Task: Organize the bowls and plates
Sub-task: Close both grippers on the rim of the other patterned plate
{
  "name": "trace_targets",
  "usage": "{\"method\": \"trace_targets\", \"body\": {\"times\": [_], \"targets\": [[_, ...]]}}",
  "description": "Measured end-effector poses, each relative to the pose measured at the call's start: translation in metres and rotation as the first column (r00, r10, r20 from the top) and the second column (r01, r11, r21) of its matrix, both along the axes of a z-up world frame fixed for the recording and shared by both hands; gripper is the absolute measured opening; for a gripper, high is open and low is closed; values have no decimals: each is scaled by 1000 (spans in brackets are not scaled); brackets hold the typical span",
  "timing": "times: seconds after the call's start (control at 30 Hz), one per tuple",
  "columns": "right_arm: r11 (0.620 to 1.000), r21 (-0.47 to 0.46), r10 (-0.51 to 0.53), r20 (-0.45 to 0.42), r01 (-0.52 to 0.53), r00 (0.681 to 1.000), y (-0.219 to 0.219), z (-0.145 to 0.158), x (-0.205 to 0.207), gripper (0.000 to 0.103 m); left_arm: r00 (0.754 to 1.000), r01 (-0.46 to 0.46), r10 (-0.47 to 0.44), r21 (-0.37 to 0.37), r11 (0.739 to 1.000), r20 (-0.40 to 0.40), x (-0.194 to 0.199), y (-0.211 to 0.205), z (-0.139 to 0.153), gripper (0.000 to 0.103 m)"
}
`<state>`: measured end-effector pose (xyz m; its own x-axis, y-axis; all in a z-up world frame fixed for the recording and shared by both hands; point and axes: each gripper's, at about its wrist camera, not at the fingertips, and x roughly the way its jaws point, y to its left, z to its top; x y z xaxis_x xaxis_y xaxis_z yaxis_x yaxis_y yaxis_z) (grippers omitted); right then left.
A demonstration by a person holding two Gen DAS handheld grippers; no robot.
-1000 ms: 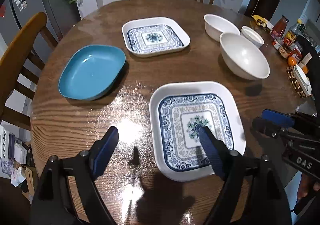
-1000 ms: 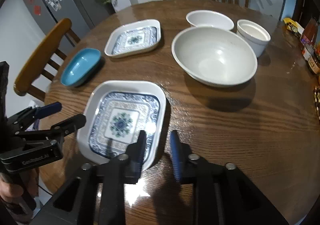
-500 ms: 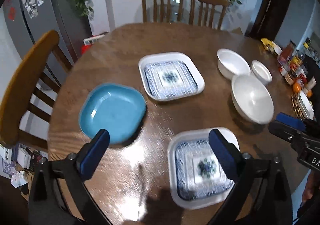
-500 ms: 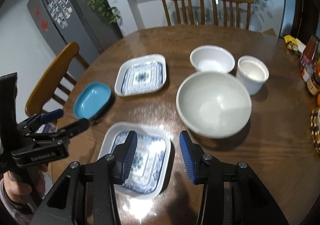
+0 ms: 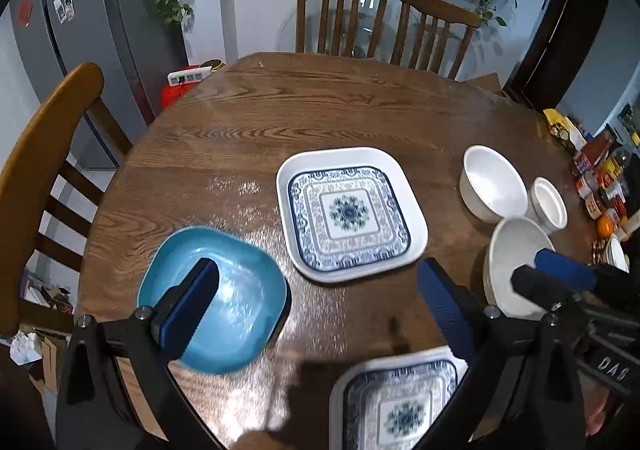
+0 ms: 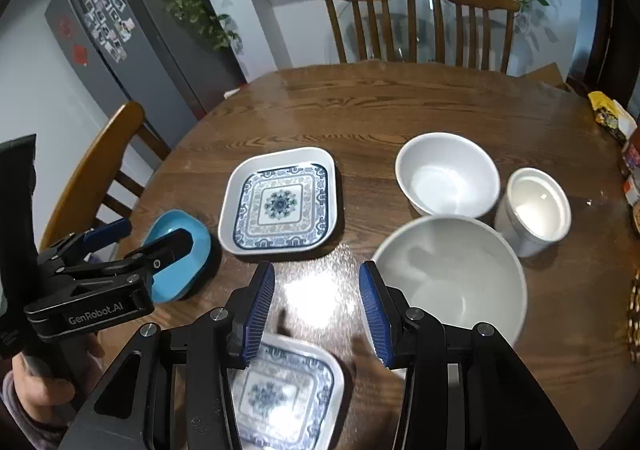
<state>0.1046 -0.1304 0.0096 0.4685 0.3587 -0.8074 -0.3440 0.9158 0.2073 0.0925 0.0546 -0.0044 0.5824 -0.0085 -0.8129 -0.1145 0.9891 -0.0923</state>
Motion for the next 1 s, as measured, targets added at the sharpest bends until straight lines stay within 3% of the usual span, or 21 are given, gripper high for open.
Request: {"method": "trace_targets", "body": {"times": [0.4, 0.67, 0.87, 1.0], "targets": [[995, -90, -42, -40, 39, 998, 24, -31, 63, 45, 997, -25, 29, 49, 998, -66, 59, 8, -36, 96], [993, -116, -45, -96, 33, 994, 35, -57, 84, 45, 993, -15, 22, 60, 998, -115, 77, 14, -56, 95], [987, -159, -42, -115, 23, 993, 44, -69, 92, 45, 988, -1, 13, 78, 997, -152, 87, 14, -68, 88], [983, -185, -42, -143, 15, 989, 51, -80, 97, 45, 983, 14, 1, 79, 997, -185, 95, 16, -76, 76]]}}
